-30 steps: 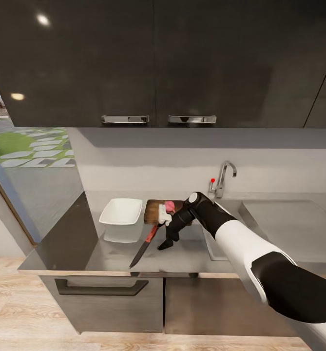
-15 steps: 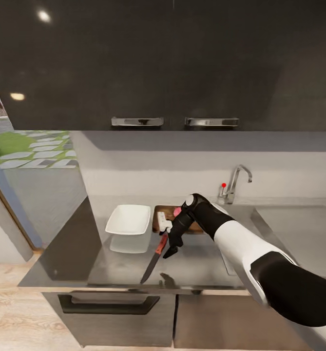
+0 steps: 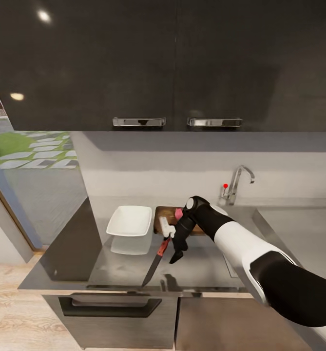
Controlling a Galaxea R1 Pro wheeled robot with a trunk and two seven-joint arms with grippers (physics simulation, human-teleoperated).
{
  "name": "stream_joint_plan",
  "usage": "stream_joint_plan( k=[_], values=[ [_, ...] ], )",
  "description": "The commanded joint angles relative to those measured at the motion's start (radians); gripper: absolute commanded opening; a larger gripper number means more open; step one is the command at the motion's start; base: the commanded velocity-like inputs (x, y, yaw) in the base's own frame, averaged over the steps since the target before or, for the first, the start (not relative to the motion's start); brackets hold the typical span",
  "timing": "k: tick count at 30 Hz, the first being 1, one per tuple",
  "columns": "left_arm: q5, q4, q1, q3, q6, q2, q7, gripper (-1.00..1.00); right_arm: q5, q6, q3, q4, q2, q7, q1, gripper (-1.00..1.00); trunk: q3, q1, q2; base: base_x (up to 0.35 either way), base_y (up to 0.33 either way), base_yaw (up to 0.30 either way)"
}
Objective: In the kitchen, take the Vidalia onion out of the sink, dice it on the chopping board with the paring knife, put the diced onion into the bowl on the countertop, then place both the paring knife and the chopping board into the sink.
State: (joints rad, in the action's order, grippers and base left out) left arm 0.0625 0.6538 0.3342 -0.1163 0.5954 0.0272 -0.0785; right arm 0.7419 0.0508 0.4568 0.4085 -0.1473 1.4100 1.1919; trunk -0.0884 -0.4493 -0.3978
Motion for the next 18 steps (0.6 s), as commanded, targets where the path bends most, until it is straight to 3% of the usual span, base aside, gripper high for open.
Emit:
stream_joint_plan(
  k=[1,5,8,13,18],
  values=[
    [0.006,0.001,0.000,0.003,0.001,0.000,-0.001,1.00,0.004,-0.009,0.001,-0.009,0.000,0.004,0.001,1.00,-0.002,-0.001,-0.002,0.000,0.000,0.000],
    [0.006,0.001,0.000,0.003,0.001,0.000,-0.001,1.00,0.028,-0.031,0.001,-0.028,0.002,0.004,0.001,1.00,-0.002,-0.001,-0.002,0.000,0.000,0.000],
    [0.006,0.001,0.000,0.003,0.001,0.000,-0.001,1.00,0.085,-0.034,0.000,-0.031,0.002,0.031,0.001,1.00,-0.002,-0.001,-0.002,0.000,0.000,0.000],
    [0.005,0.001,0.000,0.003,0.001,0.000,-0.001,1.00,0.134,-0.035,0.000,-0.031,-0.001,0.055,0.001,1.00,-0.002,-0.001,-0.002,0.005,0.001,0.000],
    [0.006,0.001,0.000,0.003,0.000,0.000,-0.001,1.00,0.142,-0.036,0.000,-0.031,-0.003,0.057,0.001,1.00,-0.002,-0.001,-0.002,0.151,0.103,0.000]
  ],
)
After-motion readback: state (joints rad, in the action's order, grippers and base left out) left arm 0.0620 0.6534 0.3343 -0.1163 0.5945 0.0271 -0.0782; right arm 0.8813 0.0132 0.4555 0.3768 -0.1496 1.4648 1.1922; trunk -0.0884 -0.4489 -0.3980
